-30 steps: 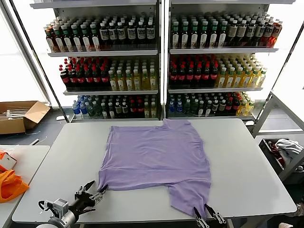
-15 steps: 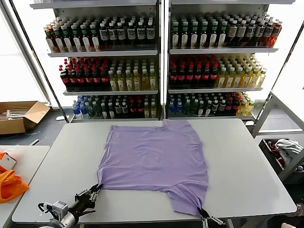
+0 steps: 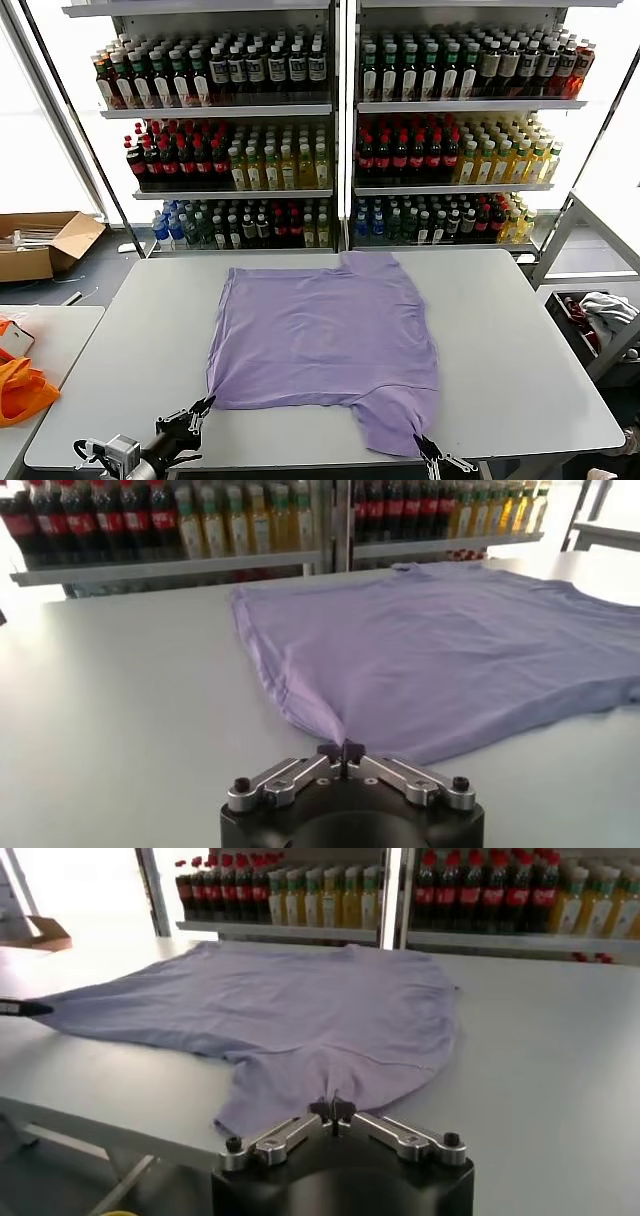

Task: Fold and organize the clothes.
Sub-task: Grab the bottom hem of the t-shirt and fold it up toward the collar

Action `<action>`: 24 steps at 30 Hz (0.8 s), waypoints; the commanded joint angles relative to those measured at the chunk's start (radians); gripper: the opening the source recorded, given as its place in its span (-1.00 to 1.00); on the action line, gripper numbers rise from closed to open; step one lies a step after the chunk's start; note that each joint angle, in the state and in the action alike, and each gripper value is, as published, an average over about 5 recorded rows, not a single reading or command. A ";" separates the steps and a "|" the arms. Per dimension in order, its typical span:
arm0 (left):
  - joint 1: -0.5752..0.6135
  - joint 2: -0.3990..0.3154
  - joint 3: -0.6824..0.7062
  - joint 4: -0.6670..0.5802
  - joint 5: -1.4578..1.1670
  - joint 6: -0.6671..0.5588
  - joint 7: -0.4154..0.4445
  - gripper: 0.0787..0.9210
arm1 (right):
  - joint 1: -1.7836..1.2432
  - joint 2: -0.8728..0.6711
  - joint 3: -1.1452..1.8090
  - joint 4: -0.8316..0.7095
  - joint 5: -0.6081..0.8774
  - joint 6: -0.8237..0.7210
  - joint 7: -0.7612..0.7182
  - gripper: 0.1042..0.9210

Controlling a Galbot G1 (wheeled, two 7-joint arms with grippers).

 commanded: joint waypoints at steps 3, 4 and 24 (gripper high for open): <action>0.147 -0.082 -0.075 -0.150 0.028 0.010 0.015 -0.97 | -0.157 -0.017 0.092 0.052 0.020 0.120 -0.095 -0.99; 0.160 -0.084 -0.084 -0.163 0.027 0.015 0.016 -0.97 | -0.175 -0.017 0.103 0.055 0.024 0.131 -0.100 -0.99; -0.031 0.092 -0.076 -0.109 -0.028 0.064 0.046 -0.97 | 0.196 0.008 0.053 0.002 0.216 0.090 -0.007 -0.99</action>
